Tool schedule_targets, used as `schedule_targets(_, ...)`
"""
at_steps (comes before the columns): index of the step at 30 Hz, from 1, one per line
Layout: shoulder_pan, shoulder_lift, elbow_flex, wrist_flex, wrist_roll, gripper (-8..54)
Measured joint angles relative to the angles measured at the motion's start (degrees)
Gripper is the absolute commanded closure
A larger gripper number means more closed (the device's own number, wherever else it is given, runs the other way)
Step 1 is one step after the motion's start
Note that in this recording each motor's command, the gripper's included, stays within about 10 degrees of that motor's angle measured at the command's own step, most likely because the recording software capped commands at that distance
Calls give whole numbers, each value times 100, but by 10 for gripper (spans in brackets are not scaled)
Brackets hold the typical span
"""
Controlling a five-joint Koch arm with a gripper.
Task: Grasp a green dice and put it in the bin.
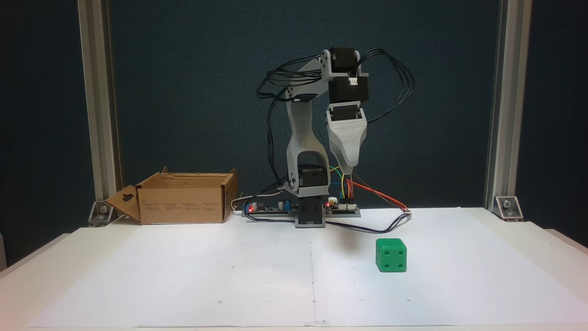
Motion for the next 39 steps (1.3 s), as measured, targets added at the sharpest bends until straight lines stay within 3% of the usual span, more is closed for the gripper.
schedule_targets(39,-817,-1380,-211,-413,1345,17)
